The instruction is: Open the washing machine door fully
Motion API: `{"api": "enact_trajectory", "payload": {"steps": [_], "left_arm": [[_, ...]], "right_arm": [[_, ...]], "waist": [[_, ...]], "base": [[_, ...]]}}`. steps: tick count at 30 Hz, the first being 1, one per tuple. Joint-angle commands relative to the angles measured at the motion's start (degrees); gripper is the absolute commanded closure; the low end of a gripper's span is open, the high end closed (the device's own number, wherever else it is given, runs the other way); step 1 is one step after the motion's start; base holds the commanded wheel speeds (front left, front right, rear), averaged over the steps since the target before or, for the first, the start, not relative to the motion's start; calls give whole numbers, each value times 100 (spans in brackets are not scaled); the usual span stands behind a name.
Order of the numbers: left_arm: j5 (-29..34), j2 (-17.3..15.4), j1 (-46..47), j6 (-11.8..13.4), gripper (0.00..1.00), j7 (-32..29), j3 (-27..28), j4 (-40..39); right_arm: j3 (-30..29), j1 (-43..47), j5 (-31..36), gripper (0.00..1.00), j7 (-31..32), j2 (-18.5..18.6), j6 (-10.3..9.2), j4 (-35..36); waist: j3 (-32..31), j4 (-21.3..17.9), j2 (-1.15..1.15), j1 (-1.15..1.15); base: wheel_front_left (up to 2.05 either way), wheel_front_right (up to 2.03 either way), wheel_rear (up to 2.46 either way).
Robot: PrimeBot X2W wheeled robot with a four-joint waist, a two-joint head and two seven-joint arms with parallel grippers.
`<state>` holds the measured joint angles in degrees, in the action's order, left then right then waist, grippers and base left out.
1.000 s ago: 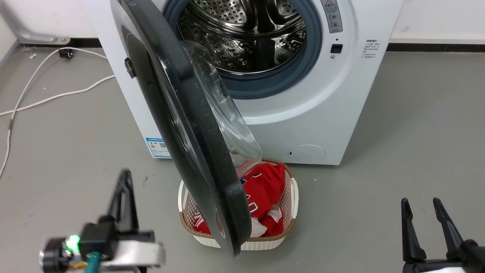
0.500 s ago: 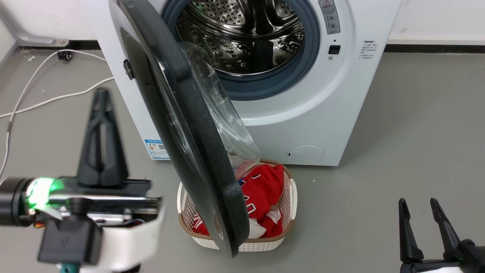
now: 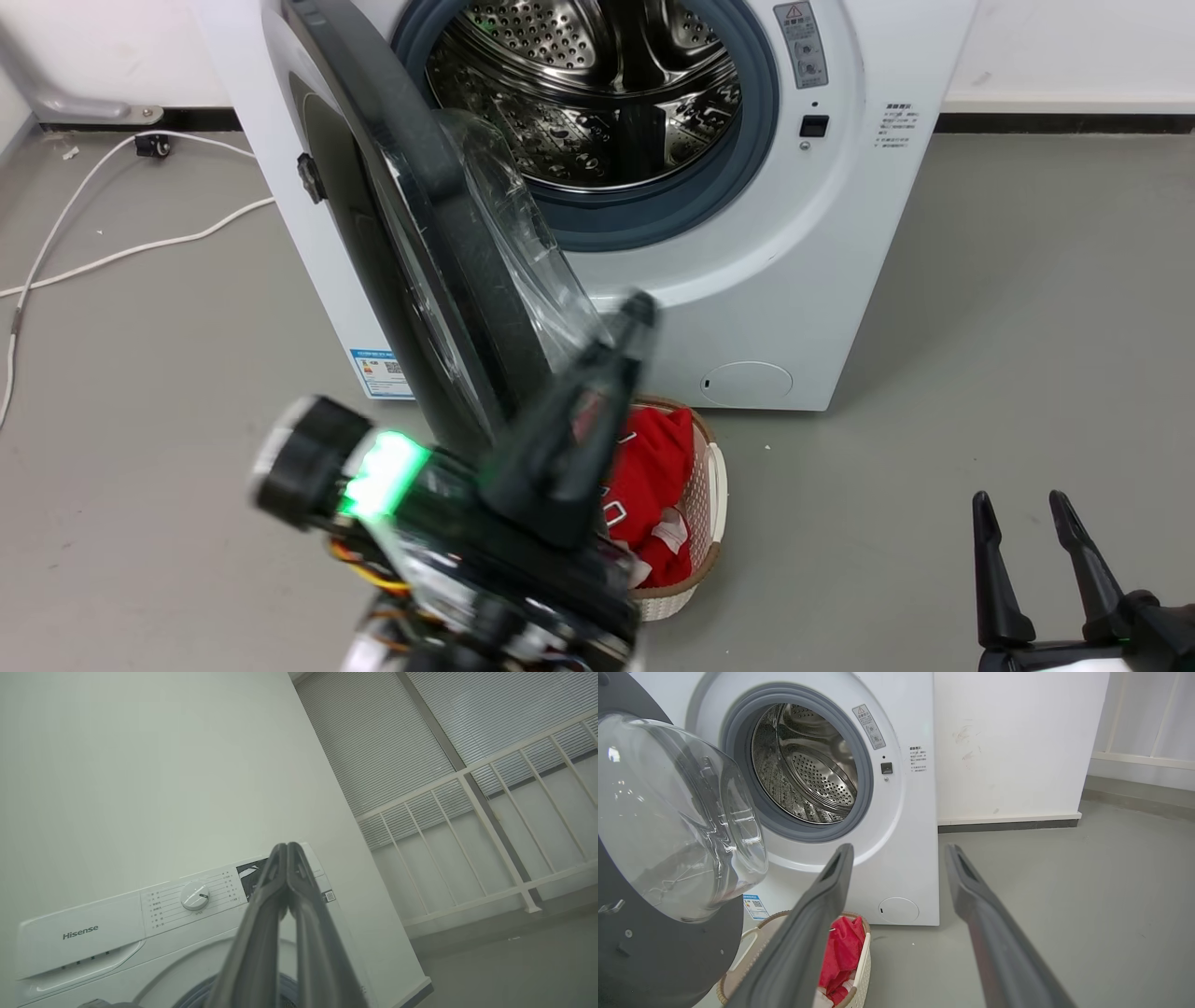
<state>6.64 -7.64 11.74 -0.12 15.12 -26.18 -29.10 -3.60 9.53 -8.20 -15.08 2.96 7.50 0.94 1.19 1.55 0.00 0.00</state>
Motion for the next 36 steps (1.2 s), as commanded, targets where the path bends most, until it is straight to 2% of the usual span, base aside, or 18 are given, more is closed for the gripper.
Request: {"api": "enact_trajectory", "payload": {"steps": [1, 7, 15, 26, 36], "left_arm": [[16, 17, 24, -80, 100, 6, -200, 76], [-96, 40, -146, -293, 100, 6, -878, 671], [-256, -25, -379, -317, 100, -73, -1056, 1536], [-519, -105, -645, -127, 100, -137, -863, 2529], [-752, -157, -767, 211, 100, -55, -499, 3075]], "right_arm": [[-3, -27, 1, 0, -11, -18, -1, -13], [3, -38, 1, 0, -11, -17, -1, -45], [-8, -85, 33, 0, -11, -18, -1, -82], [14, -193, 59, 0, -12, -18, -1, -174], [17, -180, 41, 0, -12, -18, -1, -241]], "waist": [[8, -5, 0, 0], [30, -3, 0, 0], [103, -19, 0, 0], [226, 34, 0, 0], [242, 128, 0, 0]], "base": [[0, 0, 0], [0, 0, 0], [0, 0, 0], [0, 0, 0], [0, 0, 0]]}}
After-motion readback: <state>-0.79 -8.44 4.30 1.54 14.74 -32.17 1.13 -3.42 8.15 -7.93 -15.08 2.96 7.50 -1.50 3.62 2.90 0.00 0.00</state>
